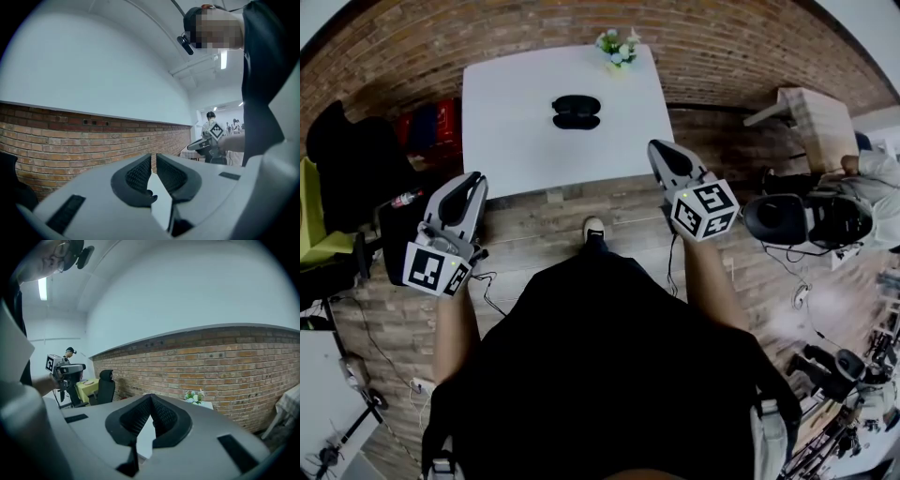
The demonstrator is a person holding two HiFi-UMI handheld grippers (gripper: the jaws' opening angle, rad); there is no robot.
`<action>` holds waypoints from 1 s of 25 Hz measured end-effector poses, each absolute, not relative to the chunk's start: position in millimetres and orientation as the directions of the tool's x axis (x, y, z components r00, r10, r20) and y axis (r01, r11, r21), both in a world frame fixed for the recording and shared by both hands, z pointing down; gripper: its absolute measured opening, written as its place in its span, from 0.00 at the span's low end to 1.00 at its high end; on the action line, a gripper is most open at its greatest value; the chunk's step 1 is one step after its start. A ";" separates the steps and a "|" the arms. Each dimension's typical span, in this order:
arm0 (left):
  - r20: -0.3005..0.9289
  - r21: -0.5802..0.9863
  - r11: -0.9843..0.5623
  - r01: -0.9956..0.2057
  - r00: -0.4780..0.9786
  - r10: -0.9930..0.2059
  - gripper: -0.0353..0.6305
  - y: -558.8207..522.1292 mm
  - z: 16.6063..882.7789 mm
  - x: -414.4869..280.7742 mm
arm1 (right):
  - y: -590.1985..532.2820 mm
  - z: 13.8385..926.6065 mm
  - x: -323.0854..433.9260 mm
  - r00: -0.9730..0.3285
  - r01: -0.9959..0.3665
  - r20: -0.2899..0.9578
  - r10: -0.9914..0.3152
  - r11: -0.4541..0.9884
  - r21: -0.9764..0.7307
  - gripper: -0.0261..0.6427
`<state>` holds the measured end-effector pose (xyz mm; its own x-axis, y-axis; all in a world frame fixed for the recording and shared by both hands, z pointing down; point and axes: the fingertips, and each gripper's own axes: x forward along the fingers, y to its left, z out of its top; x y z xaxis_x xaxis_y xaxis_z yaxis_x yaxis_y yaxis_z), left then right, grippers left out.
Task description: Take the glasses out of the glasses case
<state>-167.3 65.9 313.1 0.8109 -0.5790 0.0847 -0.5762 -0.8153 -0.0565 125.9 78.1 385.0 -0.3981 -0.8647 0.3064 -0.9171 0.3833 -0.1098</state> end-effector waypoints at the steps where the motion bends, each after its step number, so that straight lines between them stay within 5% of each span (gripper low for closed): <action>1: 0.087 -0.056 -0.814 -0.578 0.810 -0.580 0.12 62.5 313.6 -165.4 | 74.3 385.4 128.0 -0.399 -0.917 0.307 -0.864 0.384 -0.112 0.06; 25: 0.108 -0.075 -0.767 -0.638 0.759 -0.642 0.12 8.3 310.3 -122.0 | 1.5 388.8 172.0 -0.474 -0.879 0.319 -0.821 0.460 -0.123 0.06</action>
